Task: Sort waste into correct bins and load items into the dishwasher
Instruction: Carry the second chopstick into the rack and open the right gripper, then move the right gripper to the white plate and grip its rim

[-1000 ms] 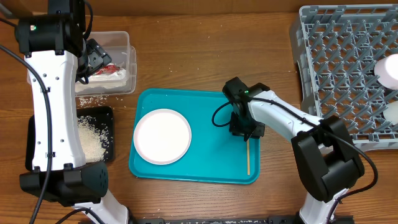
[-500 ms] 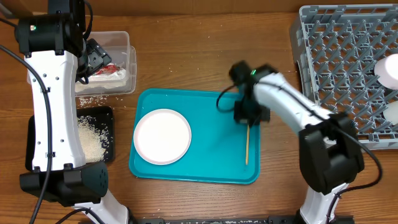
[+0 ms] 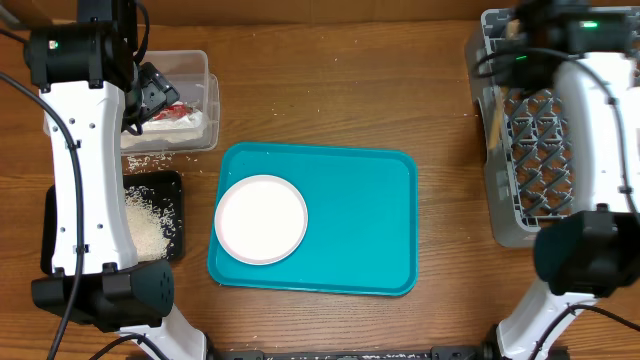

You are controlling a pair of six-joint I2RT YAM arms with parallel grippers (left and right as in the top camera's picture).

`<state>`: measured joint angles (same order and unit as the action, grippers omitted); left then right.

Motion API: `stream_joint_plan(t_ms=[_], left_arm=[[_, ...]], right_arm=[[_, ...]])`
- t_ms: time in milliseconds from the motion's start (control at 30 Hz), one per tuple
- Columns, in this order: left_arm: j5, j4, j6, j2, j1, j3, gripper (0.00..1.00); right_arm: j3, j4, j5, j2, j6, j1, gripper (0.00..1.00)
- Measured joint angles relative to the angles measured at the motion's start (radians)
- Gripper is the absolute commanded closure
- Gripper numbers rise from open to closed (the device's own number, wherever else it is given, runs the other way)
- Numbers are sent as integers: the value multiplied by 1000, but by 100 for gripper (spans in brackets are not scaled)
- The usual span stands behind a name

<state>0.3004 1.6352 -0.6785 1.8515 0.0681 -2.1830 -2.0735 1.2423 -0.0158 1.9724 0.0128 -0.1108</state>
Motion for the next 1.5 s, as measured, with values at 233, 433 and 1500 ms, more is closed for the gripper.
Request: stream_joint_plan(t_ms=[233,433,1500], left_arm=[[0,0,0,0,0,0,0],[0,0,0,0,0,0,0],[0,0,0,0,0,0,0]], right_arm=[[0,-138,48,3,61,-167,96],[-1,-170,118,59,137,-188,96],[0,144,557,69,145,-118,0]])
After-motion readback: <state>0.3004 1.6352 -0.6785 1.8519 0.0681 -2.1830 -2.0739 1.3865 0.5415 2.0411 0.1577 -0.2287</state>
